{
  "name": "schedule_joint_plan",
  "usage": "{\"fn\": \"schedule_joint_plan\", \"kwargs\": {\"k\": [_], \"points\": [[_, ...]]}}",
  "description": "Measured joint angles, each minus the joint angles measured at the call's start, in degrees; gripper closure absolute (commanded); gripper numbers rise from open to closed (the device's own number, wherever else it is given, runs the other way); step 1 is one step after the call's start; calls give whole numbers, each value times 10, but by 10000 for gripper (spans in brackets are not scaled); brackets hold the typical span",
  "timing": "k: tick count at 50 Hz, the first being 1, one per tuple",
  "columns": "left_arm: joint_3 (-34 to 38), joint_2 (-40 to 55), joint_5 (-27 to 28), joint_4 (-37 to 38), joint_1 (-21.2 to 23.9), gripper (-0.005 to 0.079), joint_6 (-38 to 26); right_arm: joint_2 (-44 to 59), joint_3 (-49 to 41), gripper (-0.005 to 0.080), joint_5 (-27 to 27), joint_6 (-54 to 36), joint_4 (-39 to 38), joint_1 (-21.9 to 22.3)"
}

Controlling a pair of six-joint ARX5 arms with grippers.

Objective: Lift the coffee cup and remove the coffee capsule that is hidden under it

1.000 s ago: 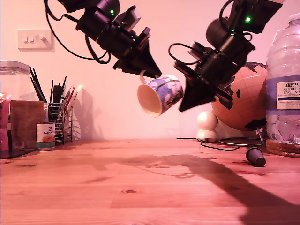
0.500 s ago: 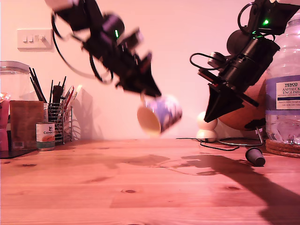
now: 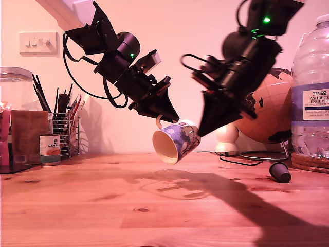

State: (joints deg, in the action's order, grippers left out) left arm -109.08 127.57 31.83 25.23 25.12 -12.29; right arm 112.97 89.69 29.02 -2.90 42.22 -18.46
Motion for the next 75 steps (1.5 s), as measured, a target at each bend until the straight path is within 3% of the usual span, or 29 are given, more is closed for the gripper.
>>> {"fn": "schedule_joint_plan", "kwargs": {"k": [51,67,75], "points": [[0,35,1,-92,0,762,0,0,0,765,-1,0,20,-4],[0,39,13,-117,-1,762,-9,0,0,765,-39,-2,15,-3],[0,39,34,-127,-3,762,16,0,0,765,-43,-2,-2,8]]}}
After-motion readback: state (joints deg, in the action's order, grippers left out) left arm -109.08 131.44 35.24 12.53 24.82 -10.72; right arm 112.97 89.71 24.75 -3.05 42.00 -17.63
